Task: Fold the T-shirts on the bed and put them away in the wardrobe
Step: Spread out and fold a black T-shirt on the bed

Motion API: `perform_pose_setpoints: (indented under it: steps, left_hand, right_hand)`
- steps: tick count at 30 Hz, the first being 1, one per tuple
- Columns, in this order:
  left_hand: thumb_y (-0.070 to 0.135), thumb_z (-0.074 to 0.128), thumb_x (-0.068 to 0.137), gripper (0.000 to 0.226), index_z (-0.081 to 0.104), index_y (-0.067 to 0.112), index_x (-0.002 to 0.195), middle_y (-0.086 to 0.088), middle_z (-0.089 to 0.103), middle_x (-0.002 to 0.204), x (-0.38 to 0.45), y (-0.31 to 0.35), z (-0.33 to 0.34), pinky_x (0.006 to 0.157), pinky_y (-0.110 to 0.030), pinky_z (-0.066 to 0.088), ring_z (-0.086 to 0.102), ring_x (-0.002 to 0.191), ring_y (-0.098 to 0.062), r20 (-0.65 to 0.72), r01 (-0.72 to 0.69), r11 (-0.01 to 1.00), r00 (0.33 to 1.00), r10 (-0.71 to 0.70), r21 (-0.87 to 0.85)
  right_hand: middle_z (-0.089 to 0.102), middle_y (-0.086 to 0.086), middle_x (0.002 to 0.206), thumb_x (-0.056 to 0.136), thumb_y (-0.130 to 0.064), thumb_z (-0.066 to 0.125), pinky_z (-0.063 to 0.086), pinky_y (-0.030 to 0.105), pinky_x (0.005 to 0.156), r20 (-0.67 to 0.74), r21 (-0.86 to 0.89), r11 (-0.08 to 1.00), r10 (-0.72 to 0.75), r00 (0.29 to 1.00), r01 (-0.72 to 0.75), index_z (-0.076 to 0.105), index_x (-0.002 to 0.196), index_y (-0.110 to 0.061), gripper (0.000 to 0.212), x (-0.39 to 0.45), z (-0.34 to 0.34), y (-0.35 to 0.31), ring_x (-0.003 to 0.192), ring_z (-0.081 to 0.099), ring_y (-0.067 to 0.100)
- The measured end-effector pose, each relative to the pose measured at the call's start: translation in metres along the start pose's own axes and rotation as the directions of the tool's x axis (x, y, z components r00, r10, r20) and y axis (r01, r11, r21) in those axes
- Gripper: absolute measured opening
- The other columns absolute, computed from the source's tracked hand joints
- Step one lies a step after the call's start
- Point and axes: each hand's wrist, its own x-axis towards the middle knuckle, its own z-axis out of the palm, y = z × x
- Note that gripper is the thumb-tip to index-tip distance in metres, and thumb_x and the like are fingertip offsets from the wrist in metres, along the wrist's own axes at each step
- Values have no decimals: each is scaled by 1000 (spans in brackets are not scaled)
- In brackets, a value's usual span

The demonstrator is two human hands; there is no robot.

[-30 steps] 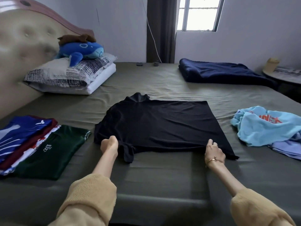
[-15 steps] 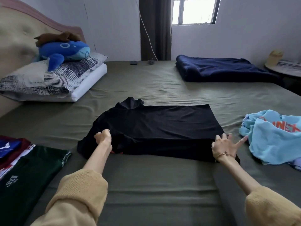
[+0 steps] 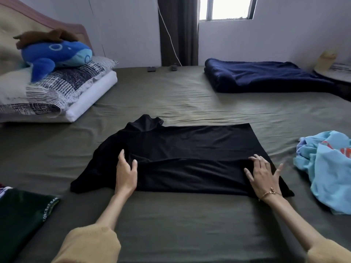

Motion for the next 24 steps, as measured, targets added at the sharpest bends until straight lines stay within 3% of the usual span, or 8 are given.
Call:
perform_pose_setpoints:
  steps: [3,6,8,11,15,17,21,24]
  left_hand:
    - [29,37,101,56,16,13,151,-4,8,159,-15,-8,12,117,-43,-5,-1,147,-13,90,-183,905,983,160,385]
    - [52,20,96,64,9,23,152,5,-4,159,-28,-5,23,110,-46,-21,-17,141,-1,317,-369,759,922,224,537]
    - [63,-1,78,81,8,29,151,11,-4,159,-34,2,31,106,-45,-27,-20,136,5,444,-466,717,863,241,518]
    - [61,-7,71,85,8,34,150,16,-2,158,-39,14,45,106,-47,-27,-21,135,8,529,-542,691,806,266,478]
    - [45,19,99,53,12,33,150,15,-1,158,-51,40,65,110,-46,-23,-14,140,5,625,-570,706,746,230,421]
    - [34,26,103,50,11,32,151,14,-2,158,-57,51,75,114,-44,-18,-10,143,3,668,-590,713,707,230,379]
    - [32,26,103,52,5,33,150,15,-4,158,-65,53,90,116,-39,-16,-11,142,4,673,-619,703,689,271,351]
    - [34,25,102,53,1,36,150,17,-7,157,-67,49,93,117,-36,-15,-13,141,5,651,-630,679,702,289,377]
  right_hand:
    - [45,11,142,82,-17,68,11,68,104,-119,-10,994,-109,987,109,50,132,-7,54,-13,4,-1,134,40,25]
    - [43,9,143,82,-6,62,12,62,110,-69,40,998,-50,996,53,55,123,-10,41,-20,-4,1,137,36,22]
    - [28,-1,152,93,-11,46,6,56,113,70,24,996,-91,993,89,49,123,-21,33,-19,-5,3,144,17,12]
    - [20,-6,155,98,-13,34,-2,57,112,187,52,997,-66,980,57,43,123,-25,30,-10,-10,5,145,6,8]
    - [38,-2,145,91,-3,39,0,59,111,165,219,976,-39,986,2,40,125,-17,37,11,-16,15,140,24,11]
    - [48,-3,135,88,-5,48,2,58,111,194,296,955,-56,979,-4,35,132,-19,48,21,-21,20,133,34,13]
    - [51,-5,120,86,-25,58,6,58,113,276,40,990,-141,951,136,47,128,-25,43,40,-27,23,125,36,15]
    - [49,-2,122,88,-34,55,1,59,111,275,-44,985,-150,950,168,55,119,-21,33,50,-28,26,127,34,16]
